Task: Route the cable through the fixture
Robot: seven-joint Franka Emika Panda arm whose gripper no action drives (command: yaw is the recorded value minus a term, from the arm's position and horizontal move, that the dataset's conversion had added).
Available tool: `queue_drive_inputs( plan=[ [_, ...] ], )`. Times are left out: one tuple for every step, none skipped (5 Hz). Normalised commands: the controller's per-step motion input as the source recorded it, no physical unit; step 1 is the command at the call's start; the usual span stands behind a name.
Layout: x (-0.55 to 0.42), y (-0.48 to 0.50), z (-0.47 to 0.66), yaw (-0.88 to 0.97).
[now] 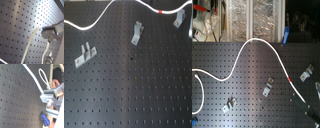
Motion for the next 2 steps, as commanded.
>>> queue_drive_inputs(
  plan=[
    [0.025,0.235,0.05,0.00],
    [-0.053,0.617,0.03,0.00]
  ],
)
